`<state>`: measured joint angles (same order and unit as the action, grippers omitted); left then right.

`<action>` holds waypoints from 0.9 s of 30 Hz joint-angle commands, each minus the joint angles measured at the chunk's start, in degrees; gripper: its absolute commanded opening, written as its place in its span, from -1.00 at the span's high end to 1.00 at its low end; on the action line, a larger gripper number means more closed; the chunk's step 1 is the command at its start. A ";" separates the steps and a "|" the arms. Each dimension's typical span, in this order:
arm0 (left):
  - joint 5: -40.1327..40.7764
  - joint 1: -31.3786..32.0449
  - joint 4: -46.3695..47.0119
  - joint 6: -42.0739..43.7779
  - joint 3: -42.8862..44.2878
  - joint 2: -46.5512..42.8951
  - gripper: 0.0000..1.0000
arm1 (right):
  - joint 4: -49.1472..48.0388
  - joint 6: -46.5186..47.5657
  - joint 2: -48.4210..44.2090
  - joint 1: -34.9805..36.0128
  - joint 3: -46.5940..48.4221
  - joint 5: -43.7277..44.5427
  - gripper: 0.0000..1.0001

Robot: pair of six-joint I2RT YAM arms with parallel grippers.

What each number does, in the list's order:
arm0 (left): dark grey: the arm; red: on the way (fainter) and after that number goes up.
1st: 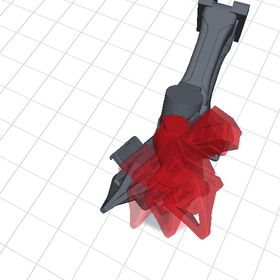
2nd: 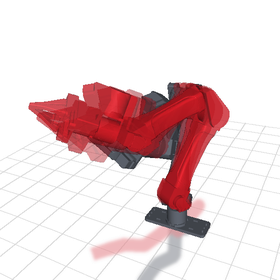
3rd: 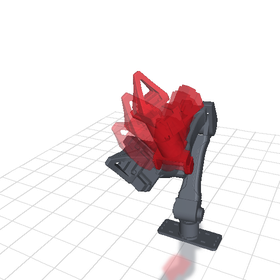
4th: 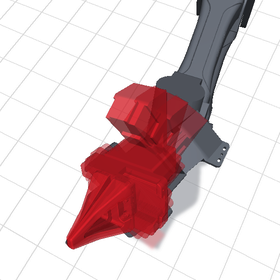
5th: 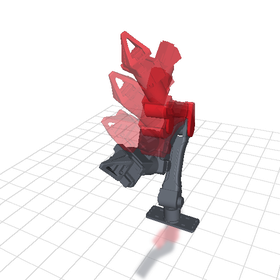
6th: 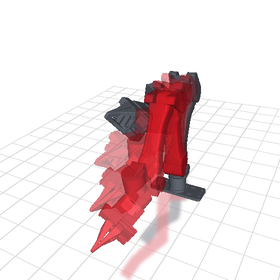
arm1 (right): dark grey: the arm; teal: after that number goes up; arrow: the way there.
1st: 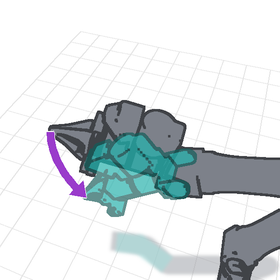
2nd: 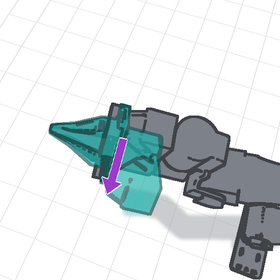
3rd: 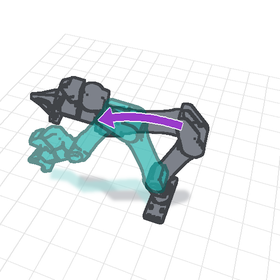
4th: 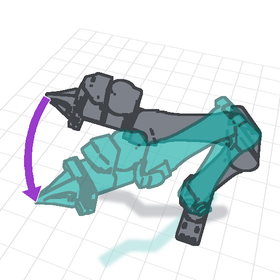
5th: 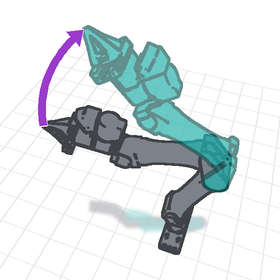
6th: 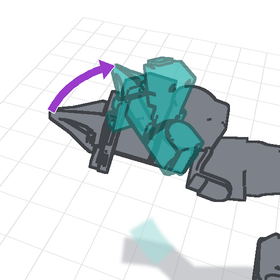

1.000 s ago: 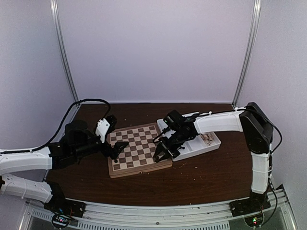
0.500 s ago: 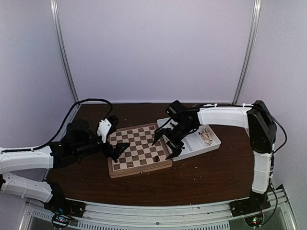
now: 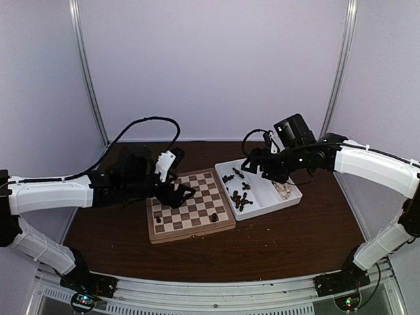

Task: Set up the chess pieces on the board
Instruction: Place the chess piece on the chessboard, then pick up the chess piece from the chessboard.

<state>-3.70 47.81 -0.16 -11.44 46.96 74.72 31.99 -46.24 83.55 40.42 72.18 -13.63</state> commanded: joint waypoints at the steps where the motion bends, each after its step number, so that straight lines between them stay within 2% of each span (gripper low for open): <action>1: -0.58 2.60 -7.07 -3.24 7.26 5.54 -0.84 | -6.62 17.63 -3.42 -0.22 -6.28 8.24 -0.71; 6: -0.09 5.19 -12.28 -4.51 13.98 11.18 -0.83 | -13.44 25.15 -6.57 -0.18 -13.80 12.12 -0.67; 9: -0.27 5.49 -14.43 -6.92 16.93 14.89 -0.68 | -18.52 27.77 -8.86 -0.17 -18.96 16.16 -0.67; 12: -0.56 6.42 -16.03 -8.94 19.74 18.14 -0.65 | -21.94 30.06 -9.74 -0.17 -22.18 18.12 -0.68; 19: 4.84 10.84 -23.46 -7.26 30.94 27.16 -0.60 | -31.44 30.77 -12.01 -0.26 -29.54 21.11 -0.67; 24: 5.79 11.42 -25.75 -7.89 34.75 30.92 -0.55 | -37.78 31.60 -11.06 -0.26 -32.65 23.05 -0.66; 27: 5.51 11.43 -27.84 -8.27 36.62 32.81 -0.44 | -40.40 30.46 -9.92 -0.26 -34.32 26.94 -0.66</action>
<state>0.47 59.57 -24.56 -19.00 80.47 105.51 -1.34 -15.62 72.75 40.40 39.75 7.22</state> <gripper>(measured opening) 0.739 0.827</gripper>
